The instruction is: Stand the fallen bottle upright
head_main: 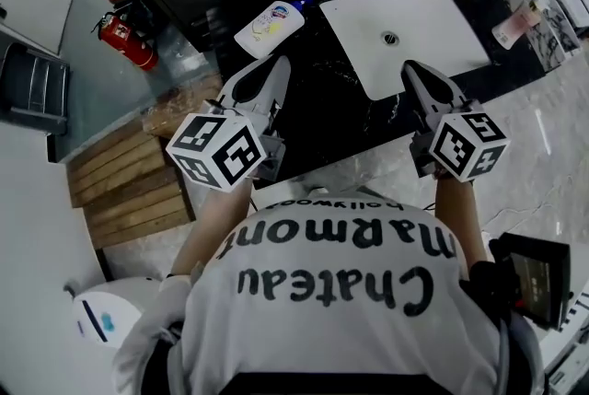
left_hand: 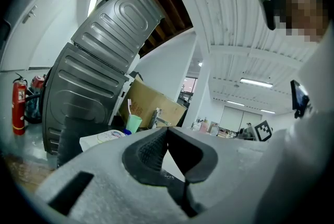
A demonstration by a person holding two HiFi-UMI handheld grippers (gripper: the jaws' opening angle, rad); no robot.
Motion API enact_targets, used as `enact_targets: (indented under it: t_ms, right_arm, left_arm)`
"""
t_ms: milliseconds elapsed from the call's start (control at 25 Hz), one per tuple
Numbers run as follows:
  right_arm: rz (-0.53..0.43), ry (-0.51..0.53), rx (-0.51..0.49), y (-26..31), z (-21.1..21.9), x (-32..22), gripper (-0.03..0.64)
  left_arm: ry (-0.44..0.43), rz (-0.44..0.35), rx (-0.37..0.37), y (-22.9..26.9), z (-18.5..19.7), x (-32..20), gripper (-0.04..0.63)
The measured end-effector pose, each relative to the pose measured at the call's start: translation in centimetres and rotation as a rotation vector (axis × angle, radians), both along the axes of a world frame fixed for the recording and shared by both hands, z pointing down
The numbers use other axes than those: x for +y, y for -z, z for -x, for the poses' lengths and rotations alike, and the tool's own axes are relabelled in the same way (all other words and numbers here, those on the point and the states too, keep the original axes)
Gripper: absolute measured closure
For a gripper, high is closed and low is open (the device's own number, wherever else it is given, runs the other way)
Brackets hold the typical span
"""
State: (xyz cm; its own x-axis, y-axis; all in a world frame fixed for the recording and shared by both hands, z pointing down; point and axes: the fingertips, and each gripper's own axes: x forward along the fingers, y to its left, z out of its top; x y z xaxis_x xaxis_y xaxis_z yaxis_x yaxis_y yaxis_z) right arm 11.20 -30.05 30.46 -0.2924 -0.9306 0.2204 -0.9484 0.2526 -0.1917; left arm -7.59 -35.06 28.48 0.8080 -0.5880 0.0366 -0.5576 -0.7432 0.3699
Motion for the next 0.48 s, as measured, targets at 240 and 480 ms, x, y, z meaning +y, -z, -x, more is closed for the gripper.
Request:
enact_targets:
  t_ms: [240, 480]
  right_arm:
    - [0.036, 0.071, 0.043, -1.0, 0.7, -2.9, 0.603]
    - [0.013, 0.165, 0.031, -0.2, 0.2, -6.8, 0.603]
  left_arm:
    - [0.048, 0.057, 0.059, -0.8, 0.3, -2.2, 0.583]
    - [0.130, 0.068, 0.026, -1.1, -0.5, -4.1, 0.583]
